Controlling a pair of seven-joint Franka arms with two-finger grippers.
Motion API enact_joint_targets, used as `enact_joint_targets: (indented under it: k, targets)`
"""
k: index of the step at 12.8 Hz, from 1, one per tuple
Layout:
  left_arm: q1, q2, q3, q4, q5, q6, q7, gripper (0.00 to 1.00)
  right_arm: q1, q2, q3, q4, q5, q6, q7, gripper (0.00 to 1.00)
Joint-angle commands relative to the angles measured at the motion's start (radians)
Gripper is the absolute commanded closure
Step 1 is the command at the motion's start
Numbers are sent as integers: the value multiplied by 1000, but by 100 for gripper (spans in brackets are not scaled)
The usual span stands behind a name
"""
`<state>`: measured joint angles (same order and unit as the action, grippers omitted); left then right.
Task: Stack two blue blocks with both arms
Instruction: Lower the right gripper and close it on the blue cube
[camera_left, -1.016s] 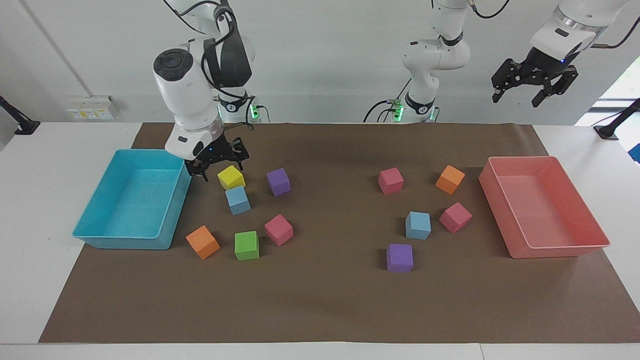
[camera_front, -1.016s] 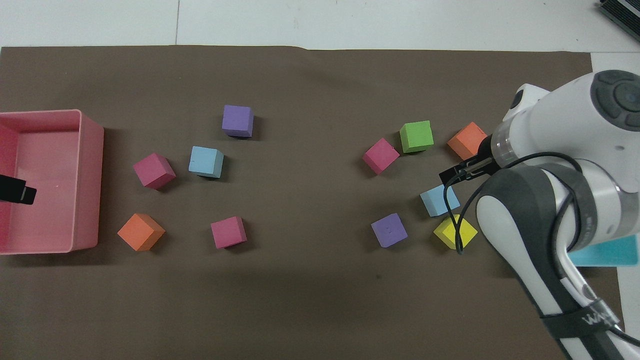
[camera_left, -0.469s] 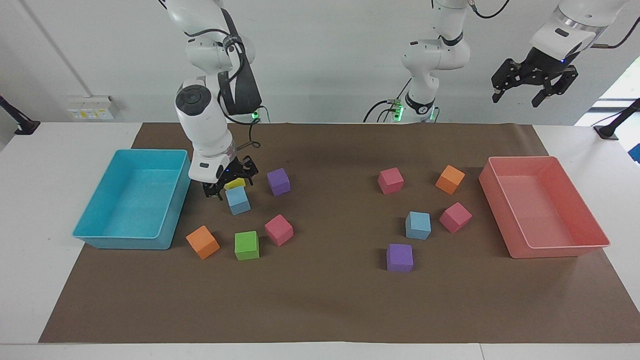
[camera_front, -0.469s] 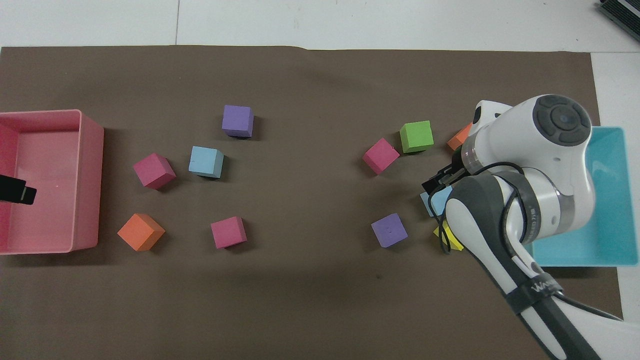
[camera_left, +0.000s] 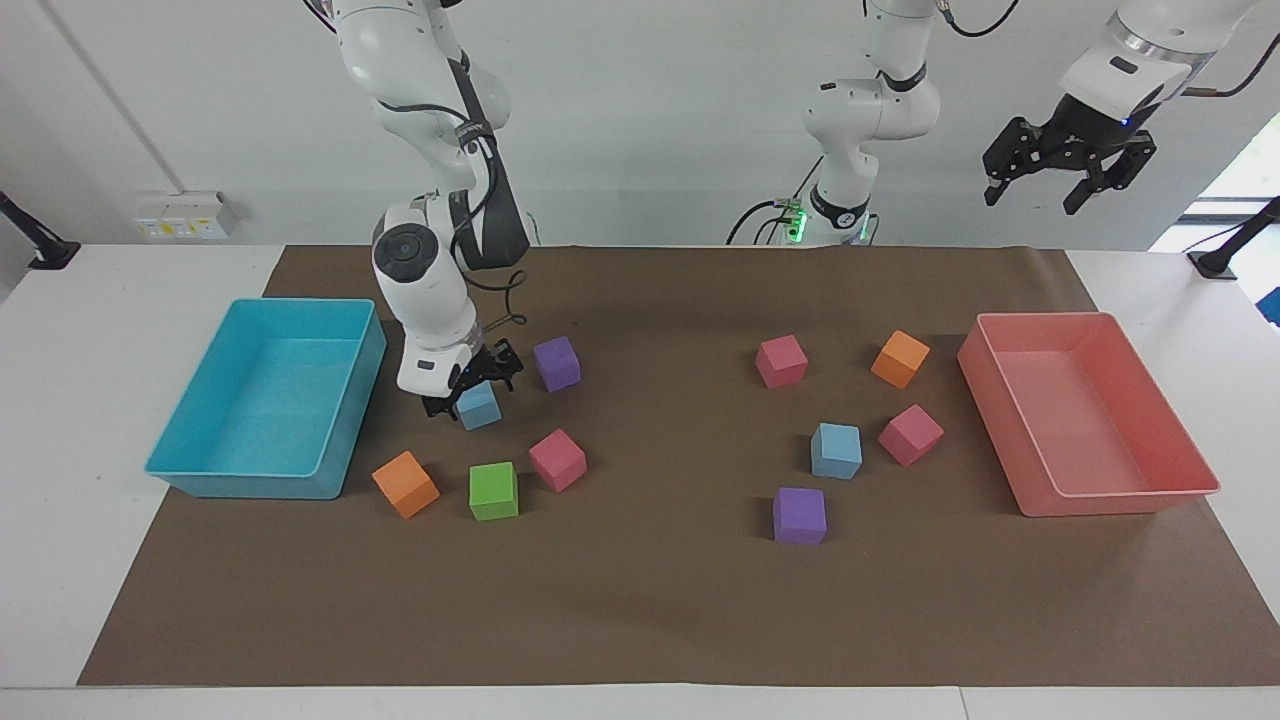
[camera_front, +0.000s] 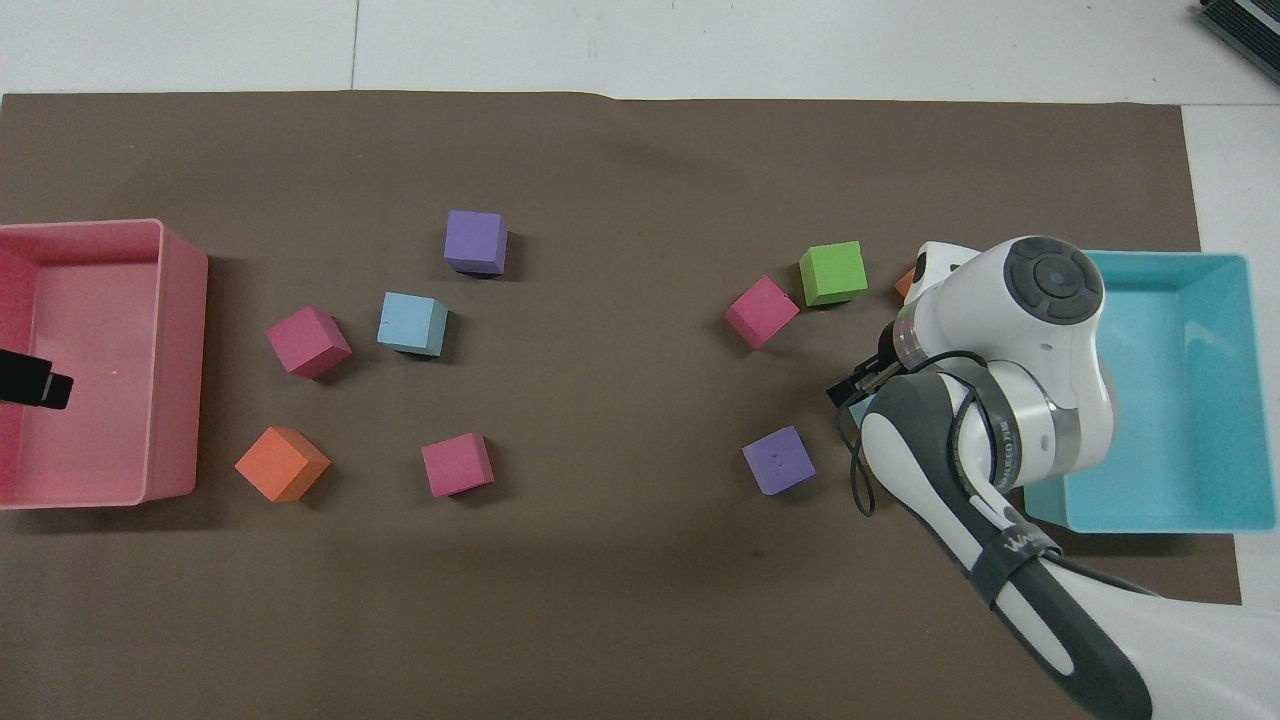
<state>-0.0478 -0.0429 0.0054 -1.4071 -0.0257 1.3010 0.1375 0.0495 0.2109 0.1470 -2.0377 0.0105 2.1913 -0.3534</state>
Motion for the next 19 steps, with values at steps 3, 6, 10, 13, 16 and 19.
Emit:
enact_joint_targets:
  k: [3, 6, 10, 13, 16, 19]
  targets:
    - [-1, -6, -1, -1, 3, 3, 1, 0, -14, -11, 0, -65, -3, 39, -38, 0]
    - [-1, -6, -1, -1, 3, 3, -1, 0, -17, -8, -3, -85, -3, 51, -38, 0]
    - [-1, -6, -1, -1, 3, 3, -1, 0, -20, -11, -9, -98, -3, 48, -41, 0]
    - [-1, -6, -1, -1, 3, 3, -1, 0, -20, -15, -10, -104, -3, 48, -41, 6]
    - [-1, -6, -1, -1, 3, 3, -1, 0, -20, -15, -12, -108, -3, 42, -29, 85]
    - [-1, -6, -1, -1, 3, 3, -1, 0, -20, -16, -18, -108, -3, 36, 22, 100]
